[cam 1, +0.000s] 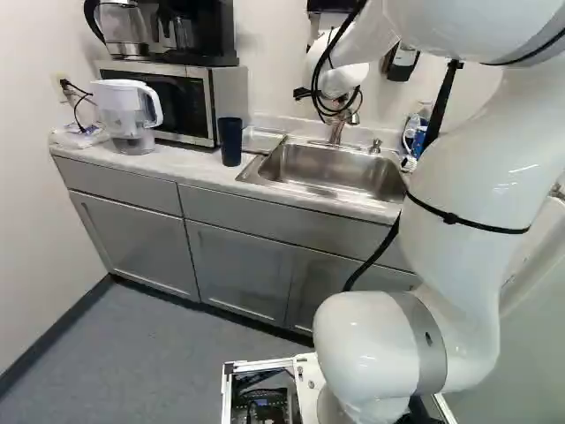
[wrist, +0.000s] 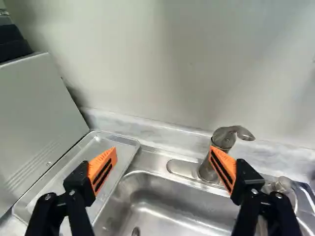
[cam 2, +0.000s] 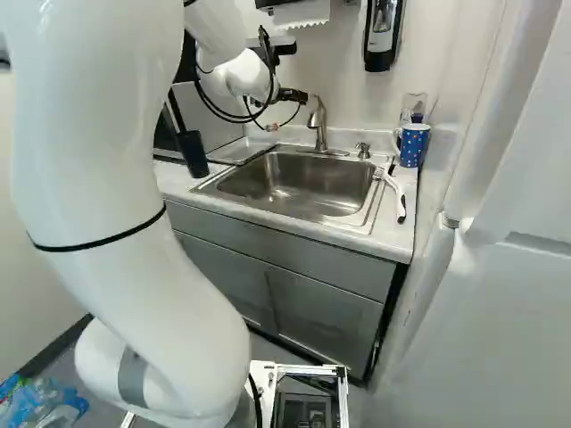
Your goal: Rinse the cup and place it in the tray
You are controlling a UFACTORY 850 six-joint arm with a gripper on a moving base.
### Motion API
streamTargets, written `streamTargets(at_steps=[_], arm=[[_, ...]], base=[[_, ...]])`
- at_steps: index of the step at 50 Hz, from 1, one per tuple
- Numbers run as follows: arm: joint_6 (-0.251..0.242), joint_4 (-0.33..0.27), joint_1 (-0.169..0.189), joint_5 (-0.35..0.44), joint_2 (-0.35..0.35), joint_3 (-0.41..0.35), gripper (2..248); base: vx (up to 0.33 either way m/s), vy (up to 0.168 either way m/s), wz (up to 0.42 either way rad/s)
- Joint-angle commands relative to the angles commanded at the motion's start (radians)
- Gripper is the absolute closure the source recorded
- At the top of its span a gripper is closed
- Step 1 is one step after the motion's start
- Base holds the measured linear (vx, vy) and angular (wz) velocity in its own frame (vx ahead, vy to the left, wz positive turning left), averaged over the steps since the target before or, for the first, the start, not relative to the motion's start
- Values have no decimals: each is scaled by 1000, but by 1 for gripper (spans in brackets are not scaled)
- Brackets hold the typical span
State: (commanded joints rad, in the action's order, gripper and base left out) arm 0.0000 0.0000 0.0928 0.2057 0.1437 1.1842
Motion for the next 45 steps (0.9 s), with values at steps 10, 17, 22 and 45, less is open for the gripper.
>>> streamTargets(at_steps=[10,17,22,45], arm=[[0,0,6,0,12,13,3],[0,0,10,0,21,23,3],[0,0,12,0,28,30,3],[0,0,24,-4,60,66,3]], base=[[0,0,0],[0,0,0],[0,0,0],[0,0,0]])
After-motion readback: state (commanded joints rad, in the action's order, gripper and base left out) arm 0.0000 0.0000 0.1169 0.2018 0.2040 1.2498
